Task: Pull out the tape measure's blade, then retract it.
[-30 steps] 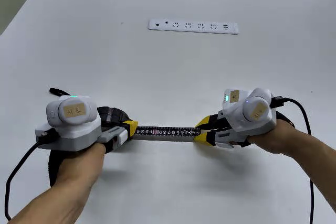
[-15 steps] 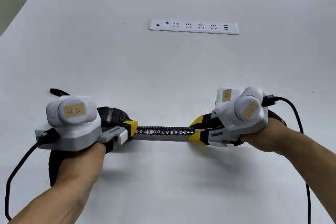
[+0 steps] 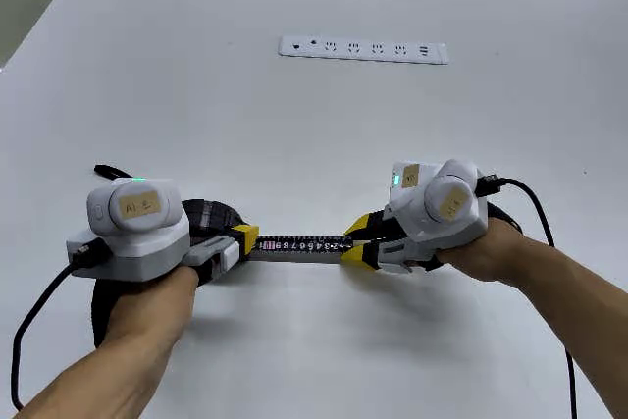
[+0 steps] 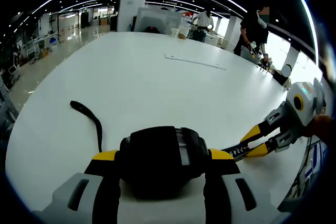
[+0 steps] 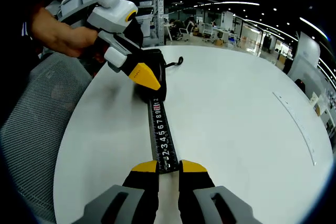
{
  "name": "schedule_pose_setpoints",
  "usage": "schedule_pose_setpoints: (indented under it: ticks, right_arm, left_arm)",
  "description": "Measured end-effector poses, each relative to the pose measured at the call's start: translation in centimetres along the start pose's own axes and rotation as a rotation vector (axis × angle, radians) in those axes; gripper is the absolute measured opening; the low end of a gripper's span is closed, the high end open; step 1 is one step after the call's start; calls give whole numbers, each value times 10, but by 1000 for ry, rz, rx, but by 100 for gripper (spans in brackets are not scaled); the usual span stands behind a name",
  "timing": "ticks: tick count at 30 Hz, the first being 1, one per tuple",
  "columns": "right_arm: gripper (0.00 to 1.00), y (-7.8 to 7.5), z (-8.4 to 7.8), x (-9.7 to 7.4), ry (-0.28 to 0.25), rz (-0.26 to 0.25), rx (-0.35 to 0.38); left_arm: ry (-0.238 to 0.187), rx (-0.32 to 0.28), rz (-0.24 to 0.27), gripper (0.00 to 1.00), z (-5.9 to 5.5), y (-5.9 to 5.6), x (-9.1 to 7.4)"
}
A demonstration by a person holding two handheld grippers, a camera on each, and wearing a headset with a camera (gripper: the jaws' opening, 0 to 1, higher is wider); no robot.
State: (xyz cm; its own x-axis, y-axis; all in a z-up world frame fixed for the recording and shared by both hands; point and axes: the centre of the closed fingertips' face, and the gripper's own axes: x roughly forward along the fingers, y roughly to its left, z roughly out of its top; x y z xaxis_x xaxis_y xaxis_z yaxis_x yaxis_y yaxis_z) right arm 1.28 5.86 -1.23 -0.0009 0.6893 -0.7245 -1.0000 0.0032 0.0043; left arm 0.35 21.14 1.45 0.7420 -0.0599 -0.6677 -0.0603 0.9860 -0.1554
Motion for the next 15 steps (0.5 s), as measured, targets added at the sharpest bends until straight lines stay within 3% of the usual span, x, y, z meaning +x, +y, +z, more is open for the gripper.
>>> schedule_pose_setpoints:
  ticks: [15]
  right_arm:
    - [10,3,11,11,-10,14,-5]
  left_arm:
    - [1,-3,-2,59,0,1,0]
